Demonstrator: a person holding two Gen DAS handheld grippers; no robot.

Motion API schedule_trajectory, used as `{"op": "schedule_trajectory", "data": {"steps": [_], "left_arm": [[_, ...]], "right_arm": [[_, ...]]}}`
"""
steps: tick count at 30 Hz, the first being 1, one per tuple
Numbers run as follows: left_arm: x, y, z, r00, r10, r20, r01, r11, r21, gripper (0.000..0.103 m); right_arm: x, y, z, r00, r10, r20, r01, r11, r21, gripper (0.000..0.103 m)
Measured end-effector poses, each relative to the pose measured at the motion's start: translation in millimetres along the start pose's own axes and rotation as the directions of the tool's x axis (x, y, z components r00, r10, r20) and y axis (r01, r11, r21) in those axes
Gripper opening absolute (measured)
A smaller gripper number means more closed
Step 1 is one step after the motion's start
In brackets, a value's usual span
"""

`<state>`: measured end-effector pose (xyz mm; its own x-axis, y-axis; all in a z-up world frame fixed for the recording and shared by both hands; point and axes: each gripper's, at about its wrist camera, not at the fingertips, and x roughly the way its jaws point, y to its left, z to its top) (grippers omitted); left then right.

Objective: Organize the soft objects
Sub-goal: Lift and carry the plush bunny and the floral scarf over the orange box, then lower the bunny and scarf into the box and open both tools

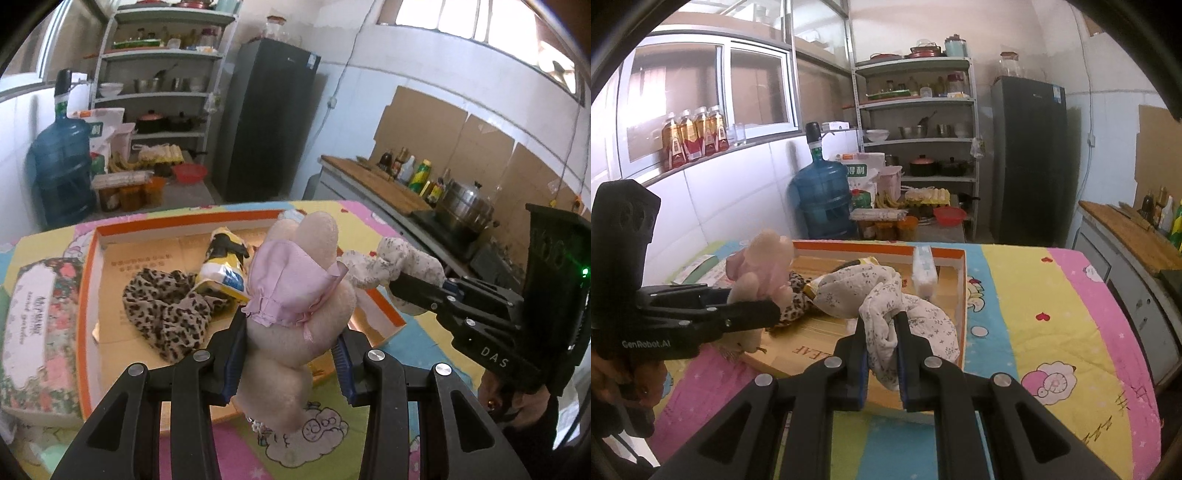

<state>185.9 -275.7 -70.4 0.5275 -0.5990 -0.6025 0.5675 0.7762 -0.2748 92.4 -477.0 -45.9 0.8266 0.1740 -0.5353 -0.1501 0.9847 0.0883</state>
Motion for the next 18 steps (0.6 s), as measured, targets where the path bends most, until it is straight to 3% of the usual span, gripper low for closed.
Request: {"op": "schedule_trajectory", "data": {"steps": [18], "left_arm": [[53.9, 3.3, -1.9, 0.993, 0.059, -0.106, -0.058, 0.998, 0.018, 0.042]], "right_arm": [[42.5, -12.4, -15.3, 0.995, 0.044, -0.093, -0.043, 0.999, 0.014, 0.013]]}}
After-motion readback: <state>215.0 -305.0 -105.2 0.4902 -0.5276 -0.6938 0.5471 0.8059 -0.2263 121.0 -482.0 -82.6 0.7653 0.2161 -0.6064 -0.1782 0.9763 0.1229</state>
